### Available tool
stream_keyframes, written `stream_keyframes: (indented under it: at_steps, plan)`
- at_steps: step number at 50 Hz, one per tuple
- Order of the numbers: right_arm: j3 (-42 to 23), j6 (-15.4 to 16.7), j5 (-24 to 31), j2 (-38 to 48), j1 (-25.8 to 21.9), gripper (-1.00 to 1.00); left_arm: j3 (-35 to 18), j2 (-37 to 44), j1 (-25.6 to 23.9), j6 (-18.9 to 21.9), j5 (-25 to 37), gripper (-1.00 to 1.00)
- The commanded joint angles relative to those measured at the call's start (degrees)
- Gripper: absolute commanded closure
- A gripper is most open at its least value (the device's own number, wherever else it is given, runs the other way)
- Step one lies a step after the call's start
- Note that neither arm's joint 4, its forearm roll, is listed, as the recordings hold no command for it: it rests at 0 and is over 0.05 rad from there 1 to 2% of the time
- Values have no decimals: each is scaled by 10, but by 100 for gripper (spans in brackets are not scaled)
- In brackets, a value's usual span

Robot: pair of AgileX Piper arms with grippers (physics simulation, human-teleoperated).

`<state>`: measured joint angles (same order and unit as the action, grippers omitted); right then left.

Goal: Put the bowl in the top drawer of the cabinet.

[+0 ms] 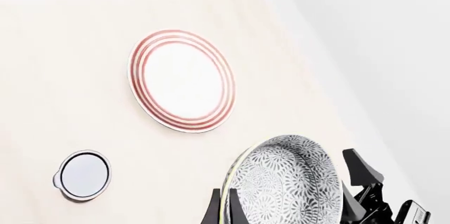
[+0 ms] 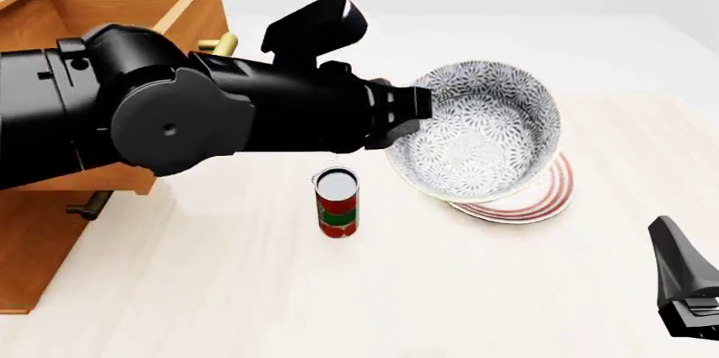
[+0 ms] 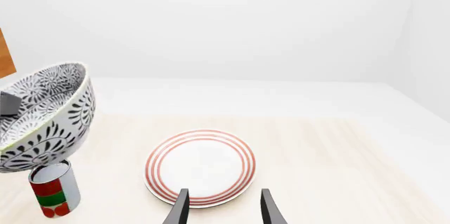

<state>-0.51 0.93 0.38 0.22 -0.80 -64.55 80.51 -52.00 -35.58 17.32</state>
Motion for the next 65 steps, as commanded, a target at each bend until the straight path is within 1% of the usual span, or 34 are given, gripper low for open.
stream_keyframes:
  at_steps: [1, 9, 13, 20, 33, 42, 51, 65]
  plan:
    - [0, 0, 0, 0, 0, -100, -32, -32, 15, 10, 38, 100]
    - [0, 0, 0, 0, 0, -100, -60, -42, 24, 16, 64, 100]
    - [0, 0, 0, 0, 0, -100, -65, -48, 29, 17, 73, 100]
    - [0, 0, 0, 0, 0, -100, -81, -64, 46, 22, 97, 100]
    - [0, 0, 0, 0, 0, -100, -131, -75, 75, 26, 154, 100]
    - [0, 0, 0, 0, 0, -100, -173, -79, 107, 40, 192, 100]
    - [0, 0, 0, 0, 0, -100, -215, -81, 132, 45, 225, 100]
    - [0, 0, 0, 0, 0, -100, -242, -107, 192, 37, 269, 100]
